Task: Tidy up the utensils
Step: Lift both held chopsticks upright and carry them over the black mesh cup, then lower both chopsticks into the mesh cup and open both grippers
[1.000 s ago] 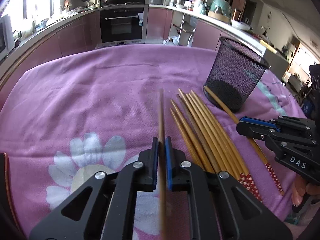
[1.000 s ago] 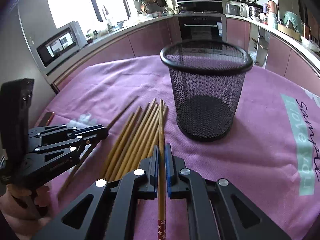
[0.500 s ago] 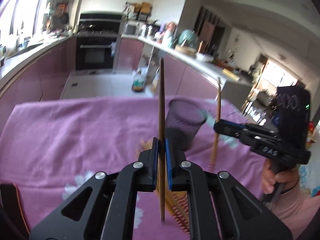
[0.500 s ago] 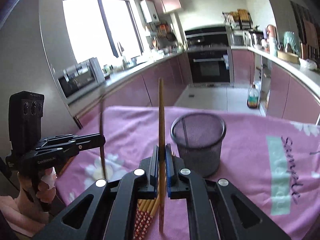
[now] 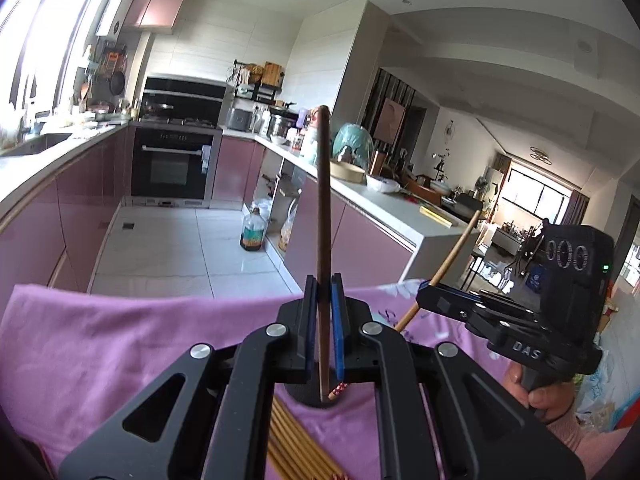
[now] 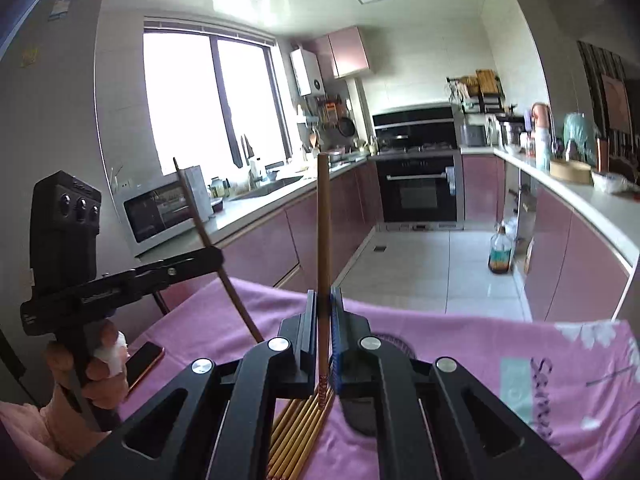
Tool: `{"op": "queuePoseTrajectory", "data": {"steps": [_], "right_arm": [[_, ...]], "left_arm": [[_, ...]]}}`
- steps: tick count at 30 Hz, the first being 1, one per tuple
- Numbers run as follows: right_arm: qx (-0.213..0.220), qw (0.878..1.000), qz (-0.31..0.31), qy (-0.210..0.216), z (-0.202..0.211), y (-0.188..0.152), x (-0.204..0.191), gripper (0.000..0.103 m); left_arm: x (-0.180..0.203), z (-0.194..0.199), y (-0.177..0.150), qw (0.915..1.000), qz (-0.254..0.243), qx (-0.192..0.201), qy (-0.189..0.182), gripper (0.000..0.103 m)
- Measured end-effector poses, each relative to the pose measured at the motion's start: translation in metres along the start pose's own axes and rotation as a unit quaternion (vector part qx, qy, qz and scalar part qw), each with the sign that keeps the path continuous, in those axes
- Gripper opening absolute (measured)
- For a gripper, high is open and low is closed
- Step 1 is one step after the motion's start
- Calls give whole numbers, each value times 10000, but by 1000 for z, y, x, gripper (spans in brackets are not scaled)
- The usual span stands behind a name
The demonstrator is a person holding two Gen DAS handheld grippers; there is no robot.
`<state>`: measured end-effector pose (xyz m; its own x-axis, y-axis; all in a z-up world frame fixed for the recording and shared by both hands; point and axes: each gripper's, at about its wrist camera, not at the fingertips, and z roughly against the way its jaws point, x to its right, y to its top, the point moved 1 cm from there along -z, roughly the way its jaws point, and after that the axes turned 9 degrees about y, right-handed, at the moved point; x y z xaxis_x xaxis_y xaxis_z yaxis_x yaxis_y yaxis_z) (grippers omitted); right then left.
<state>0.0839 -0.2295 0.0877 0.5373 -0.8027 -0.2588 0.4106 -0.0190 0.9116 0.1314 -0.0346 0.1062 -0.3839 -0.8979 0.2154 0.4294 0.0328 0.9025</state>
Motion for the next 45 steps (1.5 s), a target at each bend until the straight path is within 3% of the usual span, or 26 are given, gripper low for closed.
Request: {"op": "queuePoseTrajectory", "data": {"steps": [7,11,23,28,38,45], "right_arm": [[188,9997,93,-111,4,25,14,5],[119,9997,69,-182,-4,24,21,5],[-1091,9936,-205,-233,-56,-8,46,5],[-1499,9875,-435,-205,-79,-20,52,6],[-1457,9870,-544,-398,-90,-23,58,8],[-1346,9882,-617,-400,-91,-23,61,12]], "left_arm": [[24,-10,29,9998,-163,127,-37,8],[37,-29,31,9995,-312,-52,20,8],[37,-112,-22,9912,-585,-1178,139,8],[29,-125,-30,9903,-635,-1222,171,8],[12,-154,-31,9891,-472,-1358,313,9],[4,-153,-36,9899,-448,-1287,404,14]]}}
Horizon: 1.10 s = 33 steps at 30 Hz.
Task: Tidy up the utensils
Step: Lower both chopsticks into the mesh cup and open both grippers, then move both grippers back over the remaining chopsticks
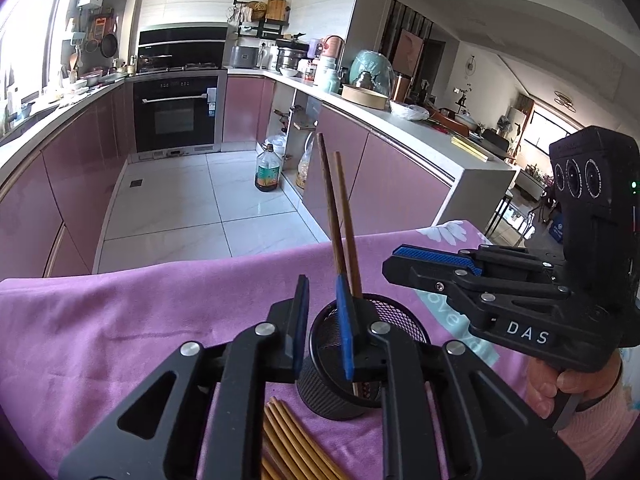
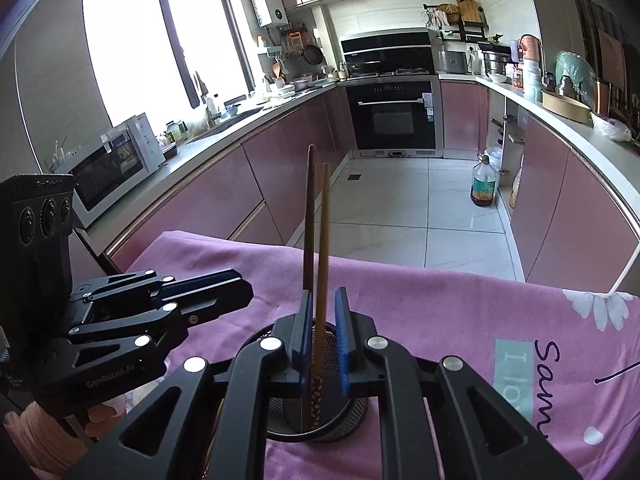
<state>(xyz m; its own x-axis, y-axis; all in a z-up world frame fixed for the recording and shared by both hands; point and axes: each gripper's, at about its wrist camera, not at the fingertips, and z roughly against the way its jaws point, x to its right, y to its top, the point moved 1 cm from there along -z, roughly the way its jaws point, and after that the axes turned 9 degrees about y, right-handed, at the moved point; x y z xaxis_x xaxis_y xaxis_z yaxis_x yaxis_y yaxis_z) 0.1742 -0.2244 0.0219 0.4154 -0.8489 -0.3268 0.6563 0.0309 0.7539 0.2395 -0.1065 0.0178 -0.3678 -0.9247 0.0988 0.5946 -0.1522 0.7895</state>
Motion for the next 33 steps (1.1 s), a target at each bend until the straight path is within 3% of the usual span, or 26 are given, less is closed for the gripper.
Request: {"op": "queuePoseTrajectory", "data": {"steps": [4,13,17,22,26,33], "right_arm": [[88,10000,10,13,7,-3,-4,16],[386,9980,315,401,42,-17,-28,31],[329,9959,559,631,49,-37,-47,33],[-178,9954,600,731,30,-73,-58,33],[-632,9950,328,707,7,-99,-51,33],[-843,9945,14,615,-9,-124,-48,33]], "left_arm": [[-3,10,-7,9999,46,93,45,18],[-25,56,-28,9977,143,554,351,44],[-34,75,-49,9968,86,616,497,48],[-46,80,-87,9975,16,311,630,49],[-53,71,-127,9977,-20,-175,650,49],[-50,56,-178,9956,77,-653,672,49]]}}
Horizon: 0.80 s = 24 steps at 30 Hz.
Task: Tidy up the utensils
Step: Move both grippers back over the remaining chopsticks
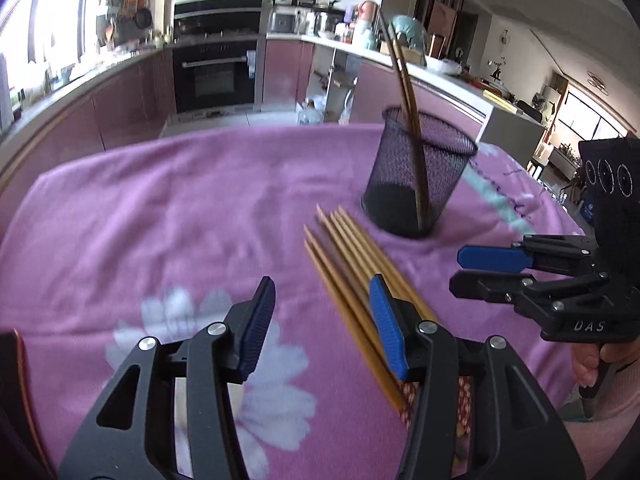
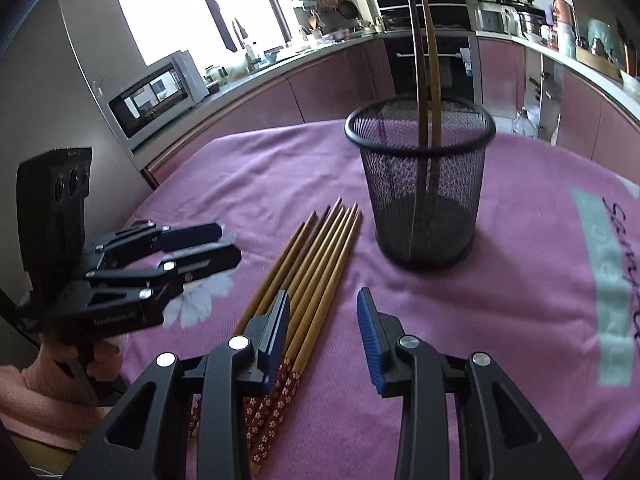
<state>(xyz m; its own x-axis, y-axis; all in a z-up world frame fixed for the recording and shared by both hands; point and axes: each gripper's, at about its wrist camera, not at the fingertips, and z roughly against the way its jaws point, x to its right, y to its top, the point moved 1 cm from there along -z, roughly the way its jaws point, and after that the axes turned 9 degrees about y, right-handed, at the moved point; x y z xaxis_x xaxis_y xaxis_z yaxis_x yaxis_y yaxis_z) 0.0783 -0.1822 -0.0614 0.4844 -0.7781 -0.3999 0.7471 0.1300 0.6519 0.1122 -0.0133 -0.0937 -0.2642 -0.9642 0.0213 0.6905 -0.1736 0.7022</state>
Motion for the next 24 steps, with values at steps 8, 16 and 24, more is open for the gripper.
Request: {"op": "queuePoseTrajectory", "data": {"steps": [8,16,24], "right_arm": [[-157,9997,79,-166,-14,-13,-11,33],[-197,9993,-32,-319,-21,-17,-6,31],[-212,9986,63,-472,-23,-21,-6,29]], "left_arm": [[7,-7,-10,9997,-61,-224,10,49],[19,-11,-16,9991,-225,-347,2,49],[20,-17,-18,9987,-278,-412,99,44]]}}
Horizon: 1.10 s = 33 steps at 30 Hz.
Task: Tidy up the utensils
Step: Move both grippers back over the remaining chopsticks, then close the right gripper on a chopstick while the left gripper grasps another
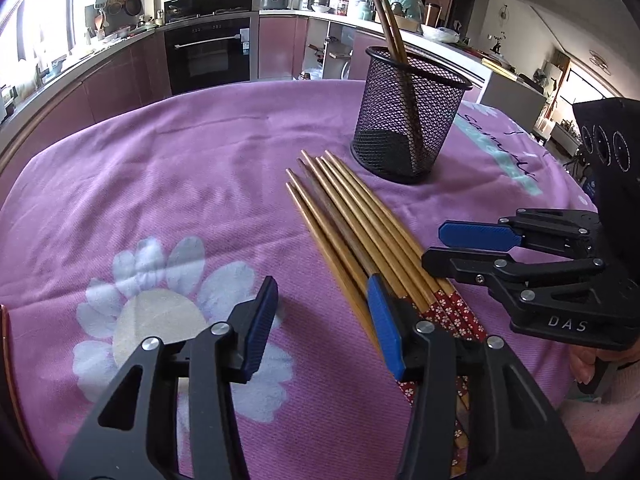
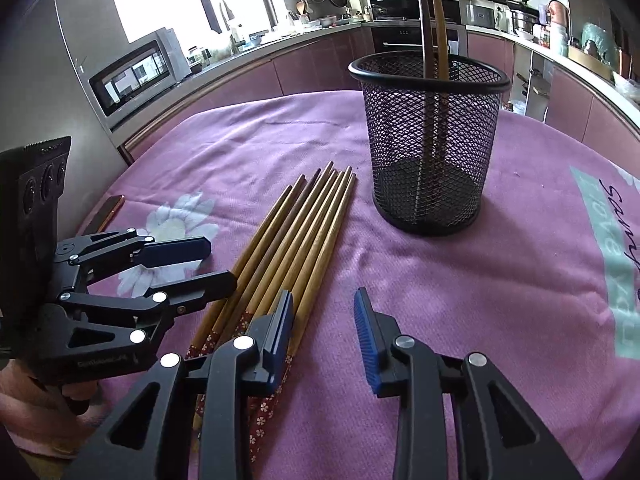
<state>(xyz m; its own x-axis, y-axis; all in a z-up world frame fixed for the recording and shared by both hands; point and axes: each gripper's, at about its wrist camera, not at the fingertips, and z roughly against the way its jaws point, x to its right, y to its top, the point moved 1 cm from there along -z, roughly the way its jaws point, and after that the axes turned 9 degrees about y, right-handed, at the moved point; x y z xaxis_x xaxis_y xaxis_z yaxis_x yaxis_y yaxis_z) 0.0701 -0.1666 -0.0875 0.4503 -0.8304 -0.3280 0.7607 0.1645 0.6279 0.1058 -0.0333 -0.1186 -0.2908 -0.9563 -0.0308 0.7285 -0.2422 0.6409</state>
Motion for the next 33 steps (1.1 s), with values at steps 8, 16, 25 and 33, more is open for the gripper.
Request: {"op": "queuePoseTrajectory", "data": {"steps": [8,16,25,33], "right_arm": [[-30,9999,45,-90,2,1,1,28],[-90,9997,102,-205,1,2,0,25],[-196,9985,259,-440,-15,17,-5,19],[-189,9985,199,-463,-22,26,-3,9]], "left_arm": [[-2,-1,0,9999,-101,-12,-31,40],[-5,-4,1,9997,-223,-90,-66,35],[-7,-13,10,9998,-160,-99,7,28],[-10,-18,14,9999,54,-96,118,14]]}}
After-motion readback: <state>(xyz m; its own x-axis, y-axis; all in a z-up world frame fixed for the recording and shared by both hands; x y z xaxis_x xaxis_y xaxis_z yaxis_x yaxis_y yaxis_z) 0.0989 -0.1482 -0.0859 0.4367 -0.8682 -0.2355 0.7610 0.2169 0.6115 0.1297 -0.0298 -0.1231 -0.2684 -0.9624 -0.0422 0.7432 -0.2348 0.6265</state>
